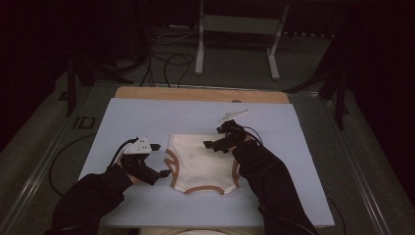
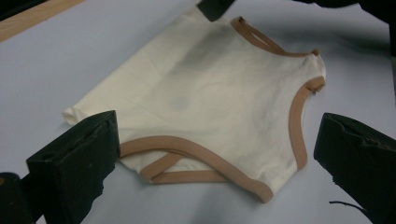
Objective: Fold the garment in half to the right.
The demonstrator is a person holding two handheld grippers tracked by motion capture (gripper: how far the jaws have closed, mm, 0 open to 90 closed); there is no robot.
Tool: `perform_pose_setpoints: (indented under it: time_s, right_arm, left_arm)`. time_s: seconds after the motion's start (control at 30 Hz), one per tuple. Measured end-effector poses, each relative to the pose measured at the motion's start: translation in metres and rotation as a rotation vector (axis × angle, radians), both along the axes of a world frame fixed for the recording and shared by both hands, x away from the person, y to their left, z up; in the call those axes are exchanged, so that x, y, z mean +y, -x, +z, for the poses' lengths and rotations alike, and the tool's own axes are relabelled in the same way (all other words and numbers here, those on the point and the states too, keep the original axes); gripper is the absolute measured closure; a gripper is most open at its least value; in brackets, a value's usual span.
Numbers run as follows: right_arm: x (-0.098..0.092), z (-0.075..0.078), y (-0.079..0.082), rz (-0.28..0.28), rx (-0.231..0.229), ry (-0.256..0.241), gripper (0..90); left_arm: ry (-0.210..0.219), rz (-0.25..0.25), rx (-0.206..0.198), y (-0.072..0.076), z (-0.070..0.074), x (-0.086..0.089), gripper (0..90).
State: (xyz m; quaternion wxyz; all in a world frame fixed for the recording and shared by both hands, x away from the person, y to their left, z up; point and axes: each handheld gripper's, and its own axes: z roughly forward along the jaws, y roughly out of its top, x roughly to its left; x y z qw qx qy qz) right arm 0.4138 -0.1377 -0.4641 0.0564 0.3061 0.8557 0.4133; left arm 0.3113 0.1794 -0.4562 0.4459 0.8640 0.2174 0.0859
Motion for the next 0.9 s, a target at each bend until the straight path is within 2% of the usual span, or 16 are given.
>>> perform_pose_setpoints:
  time_s: [0.37, 0.57, 0.73, 0.9]
  right_arm:
    - [0.037, 0.002, -0.005, 0.049, 0.014, 0.012, 12.7]
    - [0.056, 0.0, -0.01, 0.07, 0.013, 0.031, 13.0]
    - [0.069, -0.003, -0.015, 0.064, 0.028, 0.027, 13.0]
    - [0.081, -0.006, -0.018, 0.073, 0.041, 0.027, 13.1]
  left_arm:
    - [-0.071, -0.11, -0.027, 0.02, -0.01, -0.016, 1.1]
    - [-0.087, -0.153, -0.035, 0.026, -0.014, -0.022, 1.1]
    - [-0.125, -0.201, -0.046, 0.029, -0.026, -0.03, 1.3]
    - [-0.165, -0.23, -0.048, 0.029, -0.037, -0.037, 5.8]
